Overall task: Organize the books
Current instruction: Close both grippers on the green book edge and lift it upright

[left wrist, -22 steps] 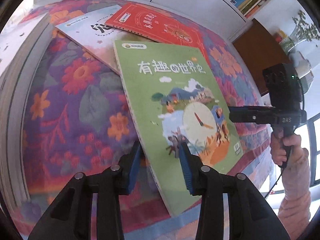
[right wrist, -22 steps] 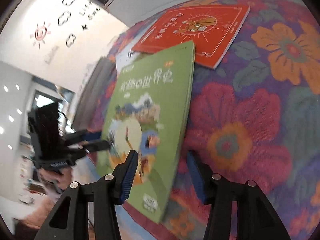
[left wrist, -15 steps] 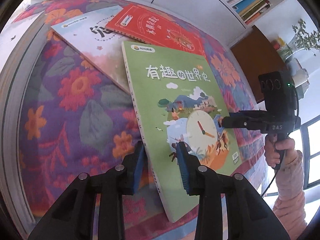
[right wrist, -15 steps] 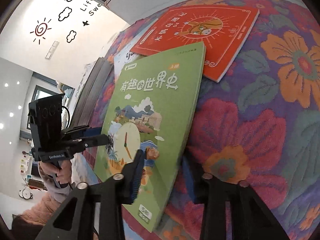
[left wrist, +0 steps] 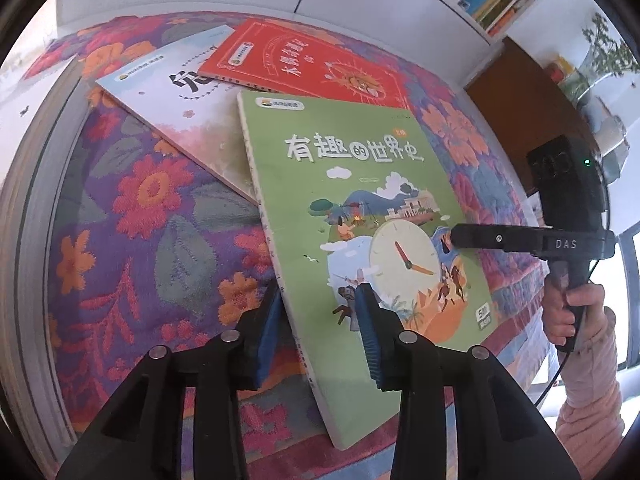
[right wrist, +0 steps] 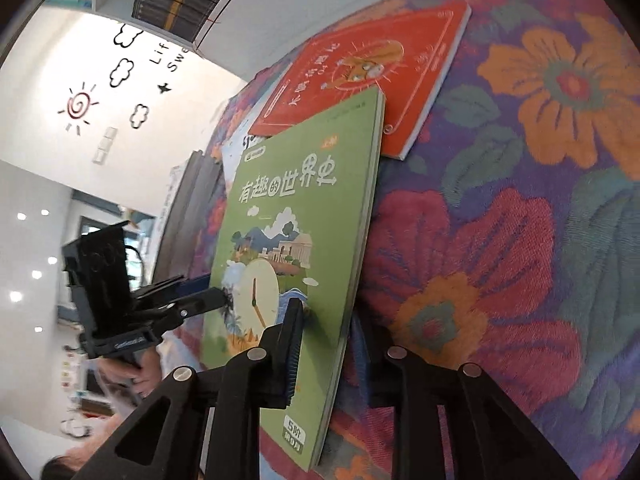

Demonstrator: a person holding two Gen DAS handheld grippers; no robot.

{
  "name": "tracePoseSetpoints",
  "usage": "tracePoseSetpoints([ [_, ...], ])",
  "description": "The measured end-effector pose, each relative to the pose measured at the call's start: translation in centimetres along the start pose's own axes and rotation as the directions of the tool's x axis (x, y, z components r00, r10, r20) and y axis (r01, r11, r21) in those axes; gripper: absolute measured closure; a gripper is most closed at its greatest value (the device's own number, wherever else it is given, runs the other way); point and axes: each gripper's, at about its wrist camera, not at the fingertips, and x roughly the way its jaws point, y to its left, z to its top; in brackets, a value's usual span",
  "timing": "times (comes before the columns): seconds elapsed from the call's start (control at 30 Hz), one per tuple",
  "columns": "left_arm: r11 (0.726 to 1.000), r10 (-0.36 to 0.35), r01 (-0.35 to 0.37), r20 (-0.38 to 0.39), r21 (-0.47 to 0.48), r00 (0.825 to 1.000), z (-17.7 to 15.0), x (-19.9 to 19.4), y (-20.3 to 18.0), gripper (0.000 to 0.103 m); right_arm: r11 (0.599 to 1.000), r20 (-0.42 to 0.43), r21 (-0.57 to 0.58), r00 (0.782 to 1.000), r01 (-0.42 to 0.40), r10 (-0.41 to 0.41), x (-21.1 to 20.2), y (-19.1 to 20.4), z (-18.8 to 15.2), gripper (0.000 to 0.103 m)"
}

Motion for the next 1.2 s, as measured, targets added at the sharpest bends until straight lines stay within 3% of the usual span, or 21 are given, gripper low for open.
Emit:
tracePoseSetpoints([
  [0.13,1.000,0.015,-0.015,-0.009,-0.005,1.000,0.1,-0.1,-0.2,0.069,1.000,0.031,0.000,1.000,-0.006,0.006,-0.4,0.7,-0.5,0.080],
  [0.27,1.000,0.031,-0.031,-0.004,0.004,1.000,0.2,-0.5,-0.2,0.068,0.996,0.052,-0.072,0.997,0.054,-0.050,-0.9,2.6,-1.1,0.080],
  [0.47,0.998,0.056,-0.056,0.024,0.025,0.998,0.2,-1.6,-0.1,0.070,0.990,0.076,-0.127,0.996,0.062,-0.053,-2.1,4.6,-1.5,0.080],
  [0.57,0.999,-0.009,0.007,0.037,0.051,0.999,0.2,-2.5,-1.0,0.070,0.983,0.071,-0.165,0.995,0.078,-0.067,-2.1,5.6,-1.7,0.081],
  [0.7,0.990,0.126,-0.129,0.049,0.057,0.991,0.2,-2.1,-1.0,0.069,0.985,0.047,-0.130,0.993,0.115,-0.110,-0.9,5.0,-1.7,0.081],
  [0.8,0.990,0.140,-0.140,0.021,0.031,0.990,-0.3,-1.2,0.7,0.066,0.990,0.022,-0.090,0.994,0.107,-0.106,0.0,3.4,-1.8,0.080],
  [1.03,0.999,0.044,-0.044,0.030,0.000,0.999,-0.2,-0.8,2.1,0.065,0.996,0.014,-0.075,0.999,0.046,-0.045,0.5,1.9,-1.2,0.079],
  [1.2,0.999,0.039,-0.039,0.041,0.006,0.998,0.4,-0.3,1.8,0.064,0.998,0.028,-0.065,1.000,0.000,0.002,0.9,1.4,-0.8,0.079],
])
